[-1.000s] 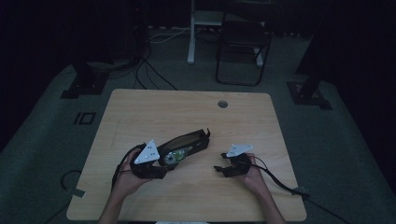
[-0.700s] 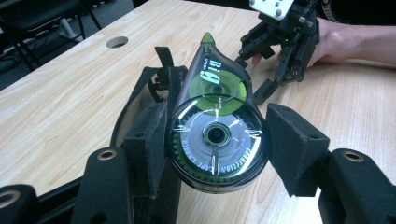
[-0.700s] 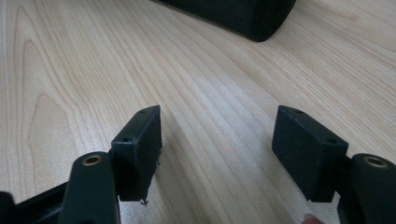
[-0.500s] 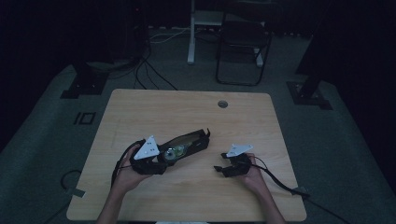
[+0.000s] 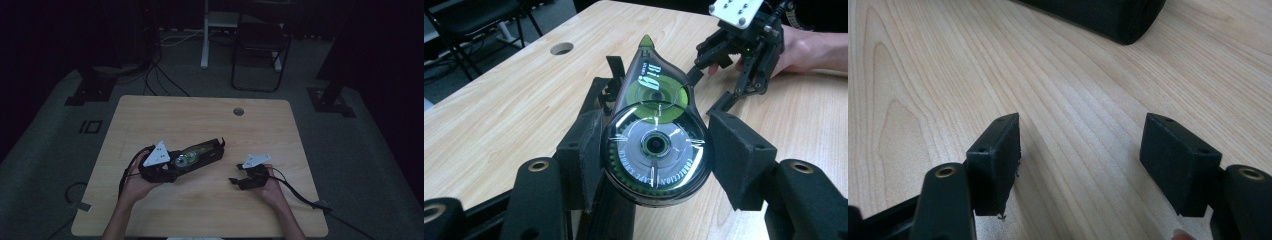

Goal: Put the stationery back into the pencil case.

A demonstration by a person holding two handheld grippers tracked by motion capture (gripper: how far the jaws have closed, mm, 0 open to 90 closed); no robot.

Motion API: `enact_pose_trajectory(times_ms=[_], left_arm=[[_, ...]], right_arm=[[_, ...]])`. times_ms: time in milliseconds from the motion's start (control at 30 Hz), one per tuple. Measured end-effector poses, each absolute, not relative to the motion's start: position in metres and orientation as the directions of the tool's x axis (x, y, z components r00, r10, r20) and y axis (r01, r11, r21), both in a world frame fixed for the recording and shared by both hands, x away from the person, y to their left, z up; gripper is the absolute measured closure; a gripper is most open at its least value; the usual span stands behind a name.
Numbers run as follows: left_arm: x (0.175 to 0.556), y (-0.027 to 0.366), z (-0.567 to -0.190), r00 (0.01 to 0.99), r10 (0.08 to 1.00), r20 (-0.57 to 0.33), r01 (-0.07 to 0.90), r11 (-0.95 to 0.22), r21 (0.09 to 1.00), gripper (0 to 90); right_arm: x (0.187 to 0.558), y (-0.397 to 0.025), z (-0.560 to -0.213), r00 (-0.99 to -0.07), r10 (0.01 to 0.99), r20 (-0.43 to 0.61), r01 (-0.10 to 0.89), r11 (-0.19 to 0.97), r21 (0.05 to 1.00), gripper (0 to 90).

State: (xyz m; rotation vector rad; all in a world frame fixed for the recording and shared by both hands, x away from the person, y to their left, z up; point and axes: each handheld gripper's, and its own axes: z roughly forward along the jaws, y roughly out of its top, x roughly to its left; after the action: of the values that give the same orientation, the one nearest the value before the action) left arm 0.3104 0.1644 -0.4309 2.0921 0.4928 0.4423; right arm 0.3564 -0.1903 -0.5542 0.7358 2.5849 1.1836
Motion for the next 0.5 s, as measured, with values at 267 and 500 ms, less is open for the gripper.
enact_pose_trajectory(times_ms=[267,500], left_arm=[[0.317,0.164,-0.429,0.851,0.510,0.126,0.180,-0.509,0.842,41.8],[0.322,0.164,-0.428,0.850,0.512,0.126,0.183,-0.510,0.840,41.8]], right_arm=[[0.356,-0.190,-0.554,-0.855,0.519,0.020,0.354,0.555,0.753,32.4],[0.356,-0.190,-0.554,-0.854,0.519,0.021,0.355,0.554,0.753,32.3]])
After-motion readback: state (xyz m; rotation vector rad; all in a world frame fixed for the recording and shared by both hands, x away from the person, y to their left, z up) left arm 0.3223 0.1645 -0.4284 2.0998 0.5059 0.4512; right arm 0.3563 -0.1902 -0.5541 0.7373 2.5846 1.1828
